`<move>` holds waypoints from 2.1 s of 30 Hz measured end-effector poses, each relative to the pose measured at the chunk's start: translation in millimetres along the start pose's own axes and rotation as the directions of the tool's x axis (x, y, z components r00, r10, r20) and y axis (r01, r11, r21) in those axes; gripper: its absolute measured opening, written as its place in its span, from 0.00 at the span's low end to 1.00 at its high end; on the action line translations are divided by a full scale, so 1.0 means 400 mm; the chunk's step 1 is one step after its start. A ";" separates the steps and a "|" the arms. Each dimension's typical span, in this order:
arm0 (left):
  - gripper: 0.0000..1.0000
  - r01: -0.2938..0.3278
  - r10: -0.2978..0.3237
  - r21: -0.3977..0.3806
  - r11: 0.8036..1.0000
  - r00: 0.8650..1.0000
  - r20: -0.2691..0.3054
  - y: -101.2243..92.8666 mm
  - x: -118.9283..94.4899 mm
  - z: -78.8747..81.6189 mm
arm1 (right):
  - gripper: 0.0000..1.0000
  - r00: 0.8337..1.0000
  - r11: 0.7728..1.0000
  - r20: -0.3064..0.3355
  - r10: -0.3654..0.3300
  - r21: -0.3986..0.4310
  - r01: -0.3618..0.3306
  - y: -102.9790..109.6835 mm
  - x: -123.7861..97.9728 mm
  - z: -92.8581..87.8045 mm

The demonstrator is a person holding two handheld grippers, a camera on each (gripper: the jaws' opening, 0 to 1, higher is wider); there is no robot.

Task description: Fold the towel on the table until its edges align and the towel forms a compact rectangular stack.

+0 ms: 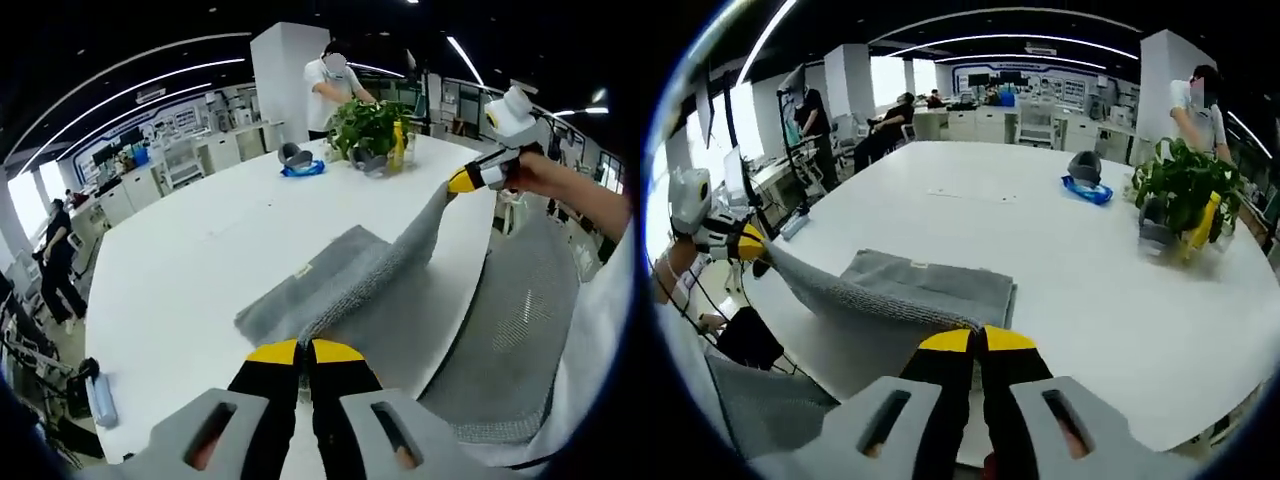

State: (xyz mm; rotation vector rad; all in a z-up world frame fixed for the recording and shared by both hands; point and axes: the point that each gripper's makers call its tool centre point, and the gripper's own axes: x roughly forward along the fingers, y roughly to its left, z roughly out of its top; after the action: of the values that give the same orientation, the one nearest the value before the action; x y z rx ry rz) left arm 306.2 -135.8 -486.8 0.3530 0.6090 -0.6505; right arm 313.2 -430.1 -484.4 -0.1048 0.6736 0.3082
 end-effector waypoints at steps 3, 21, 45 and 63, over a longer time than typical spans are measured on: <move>0.03 -0.005 0.005 0.003 1.000 1.000 -0.010 0.030 0.027 0.006 | 0.00 1.000 1.000 -0.009 0.003 -0.026 -0.003 -0.007 0.031 0.015; 0.03 -0.010 0.011 0.038 0.999 1.000 -0.025 0.115 0.142 0.053 | 0.00 1.000 1.000 -0.021 -0.011 -0.026 0.010 -0.059 0.150 0.059; 0.04 -0.073 0.070 -0.021 0.997 0.991 -0.118 0.181 0.362 -0.050 | 0.01 0.987 0.998 -0.155 -0.044 -0.040 0.038 -0.108 0.391 -0.032; 0.11 -0.062 0.057 -0.026 0.998 0.985 -0.161 0.190 0.443 -0.113 | 0.08 0.980 0.992 -0.169 -0.107 -0.082 0.094 -0.140 0.468 -0.059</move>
State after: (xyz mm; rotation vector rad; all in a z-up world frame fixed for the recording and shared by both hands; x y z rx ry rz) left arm 449.2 -137.9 -623.6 0.3960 0.7583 -0.5579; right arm 454.9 -441.9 -620.3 -0.2379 0.8271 0.2279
